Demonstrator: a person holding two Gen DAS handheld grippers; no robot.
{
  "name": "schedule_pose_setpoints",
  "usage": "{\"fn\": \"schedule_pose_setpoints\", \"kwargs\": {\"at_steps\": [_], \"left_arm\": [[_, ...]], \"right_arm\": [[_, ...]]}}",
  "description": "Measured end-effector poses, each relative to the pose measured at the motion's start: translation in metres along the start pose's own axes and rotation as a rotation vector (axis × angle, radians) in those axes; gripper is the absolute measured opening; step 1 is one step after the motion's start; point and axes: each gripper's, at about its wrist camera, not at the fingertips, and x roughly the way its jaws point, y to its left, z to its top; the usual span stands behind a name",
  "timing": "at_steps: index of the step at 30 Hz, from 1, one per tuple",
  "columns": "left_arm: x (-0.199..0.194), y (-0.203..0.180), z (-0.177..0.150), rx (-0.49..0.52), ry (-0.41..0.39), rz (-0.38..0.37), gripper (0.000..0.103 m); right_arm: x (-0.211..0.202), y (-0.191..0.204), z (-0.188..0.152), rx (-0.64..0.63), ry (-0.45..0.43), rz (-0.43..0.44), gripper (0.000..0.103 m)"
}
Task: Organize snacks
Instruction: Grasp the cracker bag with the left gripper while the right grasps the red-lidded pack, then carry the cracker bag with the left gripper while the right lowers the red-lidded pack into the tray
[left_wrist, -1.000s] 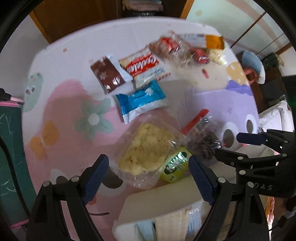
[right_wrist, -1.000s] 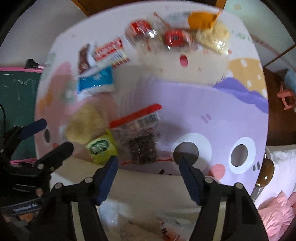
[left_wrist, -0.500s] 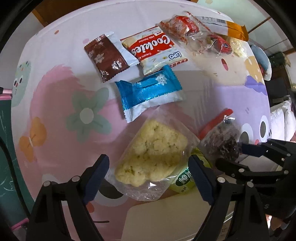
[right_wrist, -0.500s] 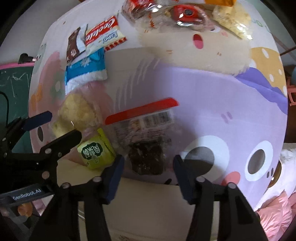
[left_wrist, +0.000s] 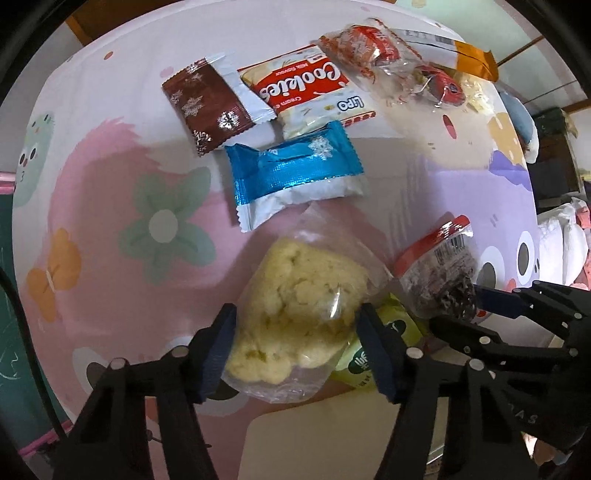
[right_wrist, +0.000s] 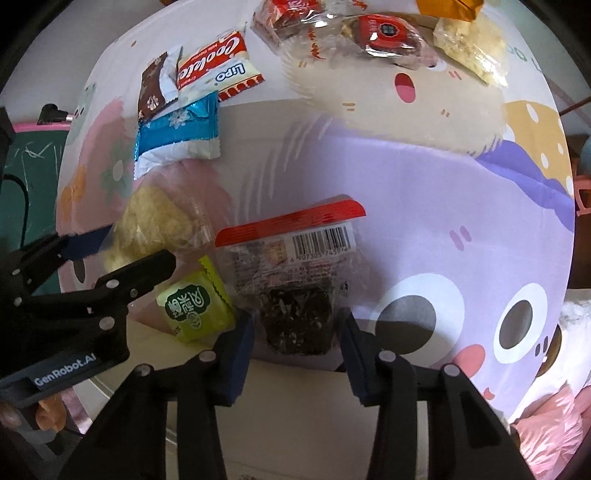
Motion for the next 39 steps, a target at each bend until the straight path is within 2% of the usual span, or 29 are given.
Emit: {"fn": "schedule_pose_setpoints", "kwargs": {"at_steps": [6,10,20,27,39], "left_arm": [[-0.01,-0.01,-0.009,0.007,-0.063,0.048,0.057],[-0.032,-0.011,-0.015,-0.009,-0.128,0.068,0.056],[-0.124,-0.018,-0.029,-0.016,-0.341,0.124,0.056],[-0.182,-0.042,-0.049,0.003,-0.453,0.121,0.056],[-0.241,-0.073,-0.097,0.013,-0.552,0.089,0.056]], "right_arm": [[-0.024,-0.013,0.002,0.01,-0.05,0.027,0.044],[-0.044,-0.016,-0.003,0.014,-0.104,0.031,0.044],[-0.112,-0.024,-0.017,0.021,-0.269,0.04,0.044],[-0.154,-0.011,-0.035,-0.002,-0.366,0.059,0.044],[-0.217,0.005,-0.086,-0.044,-0.5,0.092,0.044]]}}
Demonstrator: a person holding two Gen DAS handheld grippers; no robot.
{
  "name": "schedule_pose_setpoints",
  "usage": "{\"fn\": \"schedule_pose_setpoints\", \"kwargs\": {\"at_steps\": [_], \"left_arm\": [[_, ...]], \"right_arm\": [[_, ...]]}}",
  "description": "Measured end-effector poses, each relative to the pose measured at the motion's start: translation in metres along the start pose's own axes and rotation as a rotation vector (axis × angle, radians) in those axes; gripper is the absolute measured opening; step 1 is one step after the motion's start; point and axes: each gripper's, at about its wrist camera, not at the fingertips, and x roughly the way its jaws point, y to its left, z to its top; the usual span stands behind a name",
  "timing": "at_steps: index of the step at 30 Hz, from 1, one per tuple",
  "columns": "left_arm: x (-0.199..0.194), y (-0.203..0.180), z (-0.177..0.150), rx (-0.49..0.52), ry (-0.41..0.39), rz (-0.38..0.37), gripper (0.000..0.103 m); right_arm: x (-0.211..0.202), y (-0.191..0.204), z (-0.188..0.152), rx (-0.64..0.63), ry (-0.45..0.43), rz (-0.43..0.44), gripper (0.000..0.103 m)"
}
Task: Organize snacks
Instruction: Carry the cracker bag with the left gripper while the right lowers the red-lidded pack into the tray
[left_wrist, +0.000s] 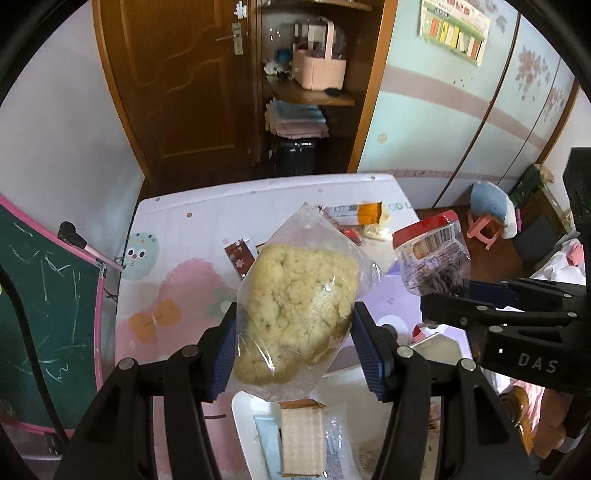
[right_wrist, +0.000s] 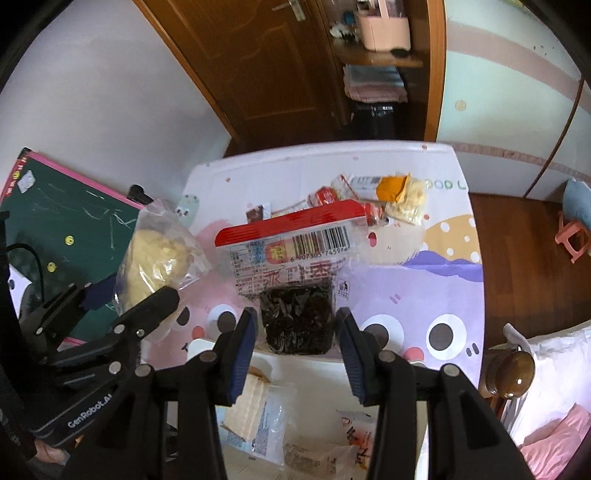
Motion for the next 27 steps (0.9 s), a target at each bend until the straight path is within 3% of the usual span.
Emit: {"fn": "schedule_pose_setpoints", "kwargs": {"at_steps": [11,21,27], "left_arm": [[-0.045,-0.01,-0.031,-0.005,-0.023,-0.03,0.057],[-0.037,-0.023,-0.09,0.022,0.055,-0.039,0.057],[-0.009,-0.022,-0.131,-0.008,0.159,-0.05,0.057]], "right_arm": [[-0.055,0.01,-0.03,-0.039,-0.076,0.031,0.044],[-0.035,0.004,-0.09,-0.029,0.038,0.024,0.044],[-0.003,-0.009,-0.127,0.032,0.146,0.013,0.044]]}}
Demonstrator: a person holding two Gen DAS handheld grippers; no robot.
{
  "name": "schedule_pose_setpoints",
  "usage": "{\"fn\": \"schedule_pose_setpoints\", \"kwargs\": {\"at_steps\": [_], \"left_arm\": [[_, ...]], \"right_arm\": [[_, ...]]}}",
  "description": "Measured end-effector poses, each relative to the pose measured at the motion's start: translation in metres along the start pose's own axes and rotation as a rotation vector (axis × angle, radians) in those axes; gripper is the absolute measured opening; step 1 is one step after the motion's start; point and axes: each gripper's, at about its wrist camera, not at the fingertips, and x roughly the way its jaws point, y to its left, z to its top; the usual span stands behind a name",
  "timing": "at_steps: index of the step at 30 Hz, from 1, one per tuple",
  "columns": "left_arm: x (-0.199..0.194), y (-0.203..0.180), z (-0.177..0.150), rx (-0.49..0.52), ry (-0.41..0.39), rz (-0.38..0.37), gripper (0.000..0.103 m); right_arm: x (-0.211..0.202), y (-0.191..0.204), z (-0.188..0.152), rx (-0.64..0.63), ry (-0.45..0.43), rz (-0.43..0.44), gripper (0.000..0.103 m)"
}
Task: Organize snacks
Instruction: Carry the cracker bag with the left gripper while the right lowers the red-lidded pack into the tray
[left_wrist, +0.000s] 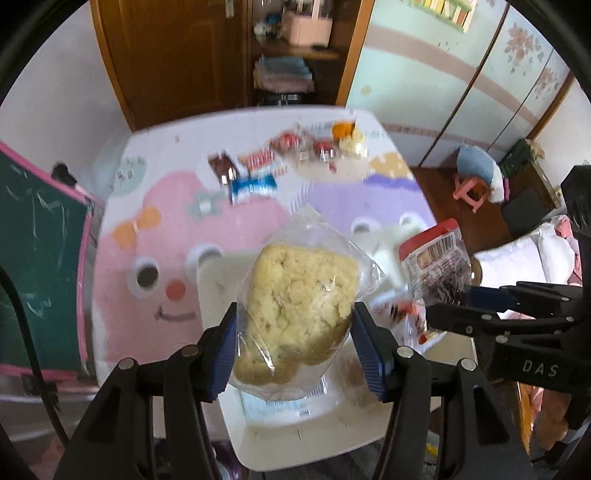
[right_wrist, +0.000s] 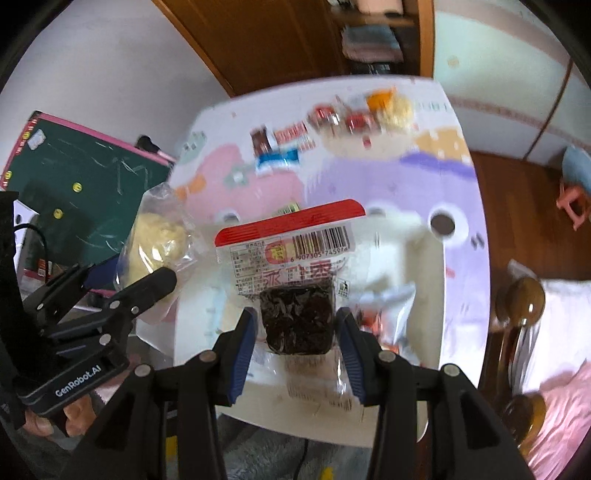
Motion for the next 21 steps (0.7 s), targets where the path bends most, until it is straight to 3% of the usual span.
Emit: {"fn": "schedule_pose_setpoints", "kwargs": {"at_steps": [8,21], "left_arm": [[0.047,0.008,-0.04,-0.055,0.15,-0.036,0.057],[0.059,0.017,-0.054,-0.067,0.185,-0.032,0.059]], "right_arm": [[0.036,-0.014,-0.029,0.073,0.085,-0.022,0.045],[0.053,-0.01,-0.043,0.094,0.126,-0.028,0.048]]}}
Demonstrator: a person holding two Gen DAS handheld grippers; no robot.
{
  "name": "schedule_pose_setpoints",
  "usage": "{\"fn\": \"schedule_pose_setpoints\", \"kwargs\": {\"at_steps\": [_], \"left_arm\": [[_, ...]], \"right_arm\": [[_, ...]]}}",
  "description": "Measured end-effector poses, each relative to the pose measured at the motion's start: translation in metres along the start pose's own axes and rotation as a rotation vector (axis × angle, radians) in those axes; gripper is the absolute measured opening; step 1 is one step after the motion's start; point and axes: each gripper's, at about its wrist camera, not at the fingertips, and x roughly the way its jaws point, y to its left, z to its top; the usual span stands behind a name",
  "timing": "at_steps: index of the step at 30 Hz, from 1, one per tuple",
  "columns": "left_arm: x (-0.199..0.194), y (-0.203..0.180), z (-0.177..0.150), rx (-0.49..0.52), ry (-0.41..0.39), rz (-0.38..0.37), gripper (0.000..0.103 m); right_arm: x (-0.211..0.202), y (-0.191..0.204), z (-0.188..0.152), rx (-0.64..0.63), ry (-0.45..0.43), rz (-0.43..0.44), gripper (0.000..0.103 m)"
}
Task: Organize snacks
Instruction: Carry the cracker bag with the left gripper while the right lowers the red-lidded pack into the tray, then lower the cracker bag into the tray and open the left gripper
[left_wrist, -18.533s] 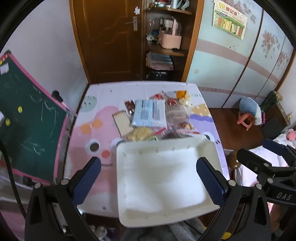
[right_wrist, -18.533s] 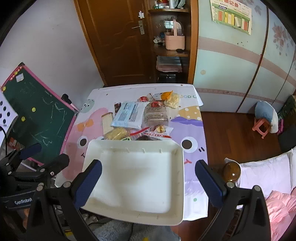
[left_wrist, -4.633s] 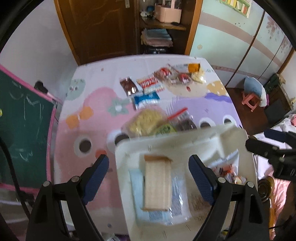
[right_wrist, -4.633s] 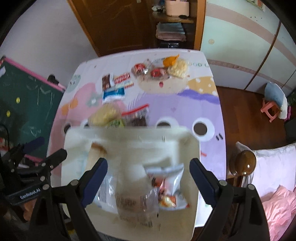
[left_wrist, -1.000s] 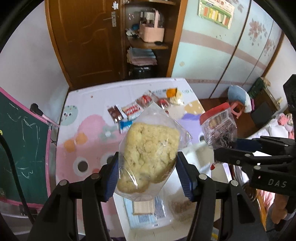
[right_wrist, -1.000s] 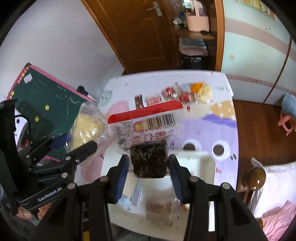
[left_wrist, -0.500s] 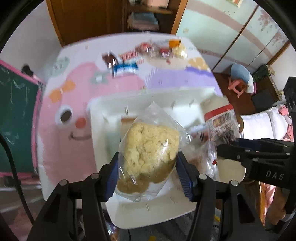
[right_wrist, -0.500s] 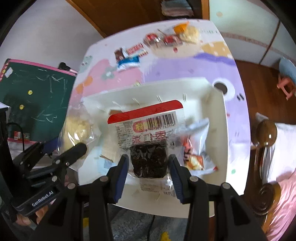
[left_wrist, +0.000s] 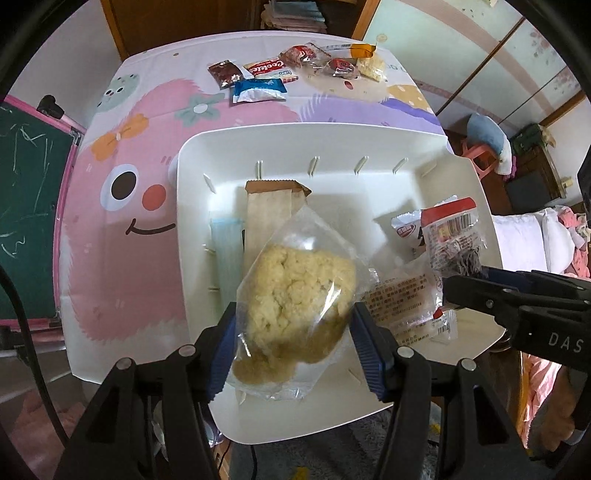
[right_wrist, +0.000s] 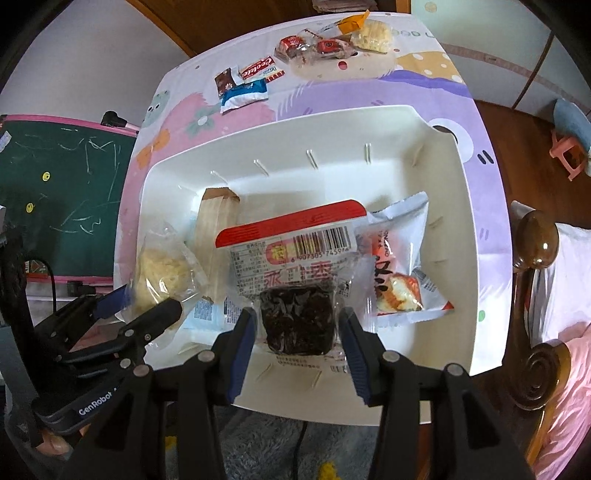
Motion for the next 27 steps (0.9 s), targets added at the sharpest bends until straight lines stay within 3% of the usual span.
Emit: {"fn": "schedule_pose_setpoints", "kwargs": {"at_steps": [2,9,15,27], "left_arm": [[-0.002,0.0,-0.001,-0.004,-0.008,-0.004,0.061],[-0.011,0.002,-0.004,-0.007,-0.055,0.023,0.086],[-0.014,0.002,-0.005,-0.016,-0.063,0.022,0.088],[-0.018,-0.004,-0.005,-0.002,-0.084,0.027,0.089]], "right_arm": [[0.0,0.0,-0.001,0.006,0.001,-0.001,0.048],[0.001,-0.003,-0.003,0.03,0.0,0.001,0.051],[-0.003,-0.004,-0.004,0.048,-0.016,0.036,0.07],[-0.003,-0.006,-0.004,0.045,-0.019,0.039,0.071]]}}
